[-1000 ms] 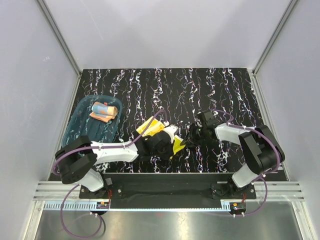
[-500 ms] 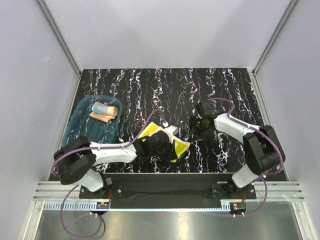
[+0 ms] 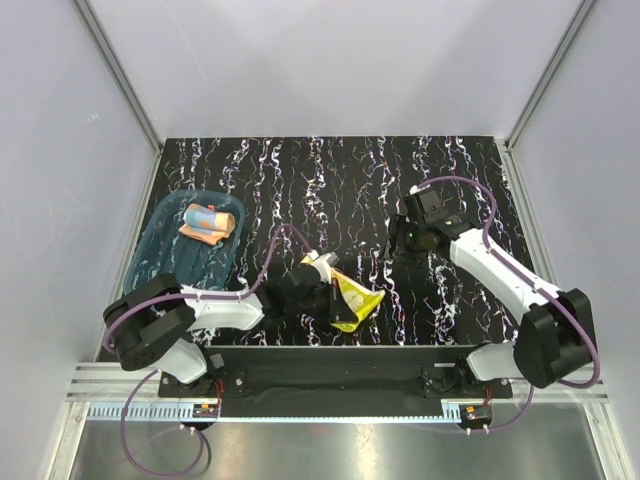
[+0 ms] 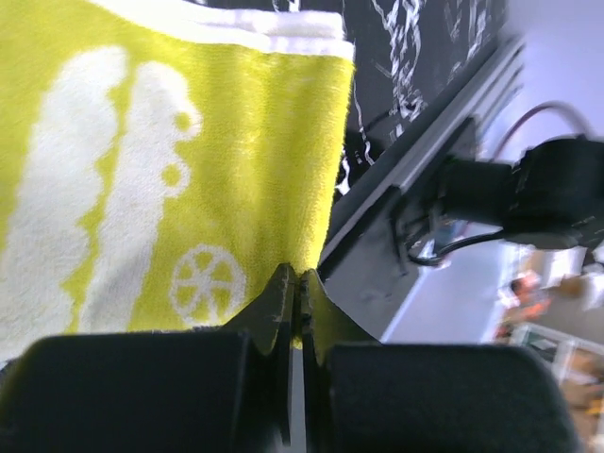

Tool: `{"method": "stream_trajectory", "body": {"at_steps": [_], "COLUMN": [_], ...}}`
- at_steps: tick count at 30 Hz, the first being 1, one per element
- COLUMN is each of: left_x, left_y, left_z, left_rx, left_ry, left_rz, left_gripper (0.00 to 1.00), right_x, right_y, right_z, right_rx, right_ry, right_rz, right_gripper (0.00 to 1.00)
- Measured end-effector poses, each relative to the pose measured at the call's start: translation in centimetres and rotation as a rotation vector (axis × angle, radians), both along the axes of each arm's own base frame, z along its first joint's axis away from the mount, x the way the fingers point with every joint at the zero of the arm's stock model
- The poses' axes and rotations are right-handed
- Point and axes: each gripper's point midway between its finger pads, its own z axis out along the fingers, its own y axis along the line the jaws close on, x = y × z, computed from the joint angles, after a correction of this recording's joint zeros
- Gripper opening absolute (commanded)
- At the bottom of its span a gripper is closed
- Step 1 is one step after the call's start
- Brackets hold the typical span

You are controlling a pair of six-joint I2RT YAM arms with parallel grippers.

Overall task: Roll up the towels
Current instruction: Roll the towel

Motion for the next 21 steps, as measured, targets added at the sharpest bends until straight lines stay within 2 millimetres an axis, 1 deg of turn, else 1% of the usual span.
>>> {"method": "stream_trajectory", "body": {"at_steps": [3,5,7,8,9,12,16,19,21], "left_x": [0.8,1.2,1.5,1.6,1.7,1.9,2.2,2.3,2.5], "left_y": [1.2,2.2,3.3,3.7,4.0,4.5,4.7,4.9,5.0], "left_z": [-0.4,-1.0,-1.9,-2.1,-2.5,-2.8,-3.3,-3.7,-3.9], "left_rx": [-0.047,-0.056,-0.059,-0.061,-0.06,-0.06,-0.048,-0.025,-0.007], "left_ry": [0.082,0.129,0.179,0.195,0.212,0.242,0.254,0.262,0.264], "left_rz": [0.086,0.14,0.196,0.215,0.231,0.257,0.269,0.273,0.275], "left_gripper": [0.0,0.0,0.0,0.0,0.0,0.0,0.0,0.02,0.04], "right_x": [-0.5,-0.8,-1.3,-1.7,-2.1,-3.6,-5.0,-6.5,-7.3], "right_y": [0.1,0.5,1.2,1.5,1.8,2.5,3.6,5.4,7.3], "right_z": [1.0,1.9,2.6,2.8,2.8,2.3,0.8,-0.1,-0.5], "right_rx": [0.018,0.053,0.102,0.13,0.152,0.21,0.264,0.292,0.311], "right_ry": [-0.019,-0.035,-0.06,-0.065,-0.069,-0.051,-0.015,0.015,0.025], "right_rz": [0.02,0.045,0.08,0.099,0.114,0.161,0.209,0.274,0.337], "right_gripper": [0.55,0.5,0.47,0.44,0.36,0.29,0.23,0.21,0.2]}}
